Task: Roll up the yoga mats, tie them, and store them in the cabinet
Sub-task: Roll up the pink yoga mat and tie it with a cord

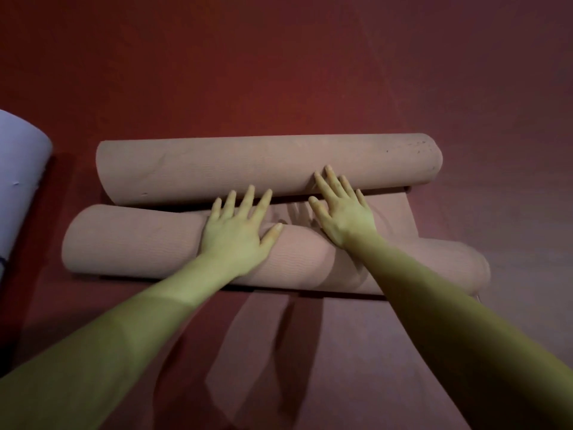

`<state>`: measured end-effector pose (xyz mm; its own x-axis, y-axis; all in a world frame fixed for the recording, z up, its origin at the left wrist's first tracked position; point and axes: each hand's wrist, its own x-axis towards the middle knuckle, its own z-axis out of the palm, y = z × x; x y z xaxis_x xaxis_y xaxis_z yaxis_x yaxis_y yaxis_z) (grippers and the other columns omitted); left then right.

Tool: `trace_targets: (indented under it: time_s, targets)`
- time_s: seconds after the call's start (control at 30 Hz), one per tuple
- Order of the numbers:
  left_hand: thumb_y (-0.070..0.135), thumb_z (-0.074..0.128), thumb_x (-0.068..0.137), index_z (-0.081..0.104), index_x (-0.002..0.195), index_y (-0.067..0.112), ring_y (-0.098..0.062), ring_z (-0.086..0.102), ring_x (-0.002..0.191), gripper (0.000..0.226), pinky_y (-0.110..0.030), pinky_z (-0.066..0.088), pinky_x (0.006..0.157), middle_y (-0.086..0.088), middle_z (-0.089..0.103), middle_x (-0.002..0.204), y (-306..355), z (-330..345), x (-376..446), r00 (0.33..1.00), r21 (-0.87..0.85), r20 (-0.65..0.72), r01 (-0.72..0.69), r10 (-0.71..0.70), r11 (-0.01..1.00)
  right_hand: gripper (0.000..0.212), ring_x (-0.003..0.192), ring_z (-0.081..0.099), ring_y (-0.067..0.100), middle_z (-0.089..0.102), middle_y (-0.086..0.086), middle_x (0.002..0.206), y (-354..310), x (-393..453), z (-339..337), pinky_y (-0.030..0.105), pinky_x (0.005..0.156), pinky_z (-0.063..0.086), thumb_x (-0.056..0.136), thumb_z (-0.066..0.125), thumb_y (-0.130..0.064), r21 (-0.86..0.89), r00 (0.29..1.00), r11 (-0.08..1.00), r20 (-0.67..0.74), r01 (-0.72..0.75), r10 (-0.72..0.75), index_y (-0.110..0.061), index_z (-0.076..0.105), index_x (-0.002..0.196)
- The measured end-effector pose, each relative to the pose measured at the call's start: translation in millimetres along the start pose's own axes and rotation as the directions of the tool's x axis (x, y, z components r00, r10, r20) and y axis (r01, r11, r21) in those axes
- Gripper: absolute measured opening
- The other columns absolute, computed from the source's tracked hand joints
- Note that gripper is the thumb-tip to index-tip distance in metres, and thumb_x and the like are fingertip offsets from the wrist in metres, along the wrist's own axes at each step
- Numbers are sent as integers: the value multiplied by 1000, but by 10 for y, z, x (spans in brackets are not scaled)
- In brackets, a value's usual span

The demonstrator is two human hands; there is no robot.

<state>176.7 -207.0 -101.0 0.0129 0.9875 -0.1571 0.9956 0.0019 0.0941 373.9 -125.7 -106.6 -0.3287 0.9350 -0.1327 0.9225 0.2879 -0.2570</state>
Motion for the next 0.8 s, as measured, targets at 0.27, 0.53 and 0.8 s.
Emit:
trace_targets:
  time_s: [0.27, 0.53, 0.8]
  targets:
    - [65, 14, 92, 0, 151, 34, -26, -5, 147, 68, -46, -3, 118, -3, -6, 160, -13, -62, 169, 996, 18, 94, 7, -8, 1000, 76, 138, 36, 19, 35, 3, 153, -152, -353, -23, 41, 115, 22, 88, 13, -60, 26, 992, 1000, -128, 8, -4, -17, 40, 145]
    - [60, 27, 95, 6, 152, 28, -29, -16, 145, 69, -43, -8, 117, -8, -17, 158, -111, -120, 527, 995, -48, 97, 9, -4, 999, 72, 120, 53, 35, 57, 11, 134, -266, -714, 215, 54, 100, 35, 86, 34, -66, -207, 971, 969, -168, 135, -171, -18, 52, 136]
    - [51, 18, 91, 41, 143, 16, -34, 35, 137, 67, -51, 24, 111, -11, 36, 150, -278, -5, 117, 973, 52, -161, -160, 167, 986, 100, 143, 25, 21, 24, 0, 158, -208, -196, -47, 48, 113, 17, 68, -3, -79, -202, 991, 972, 69, 123, -111, -30, 22, 151]
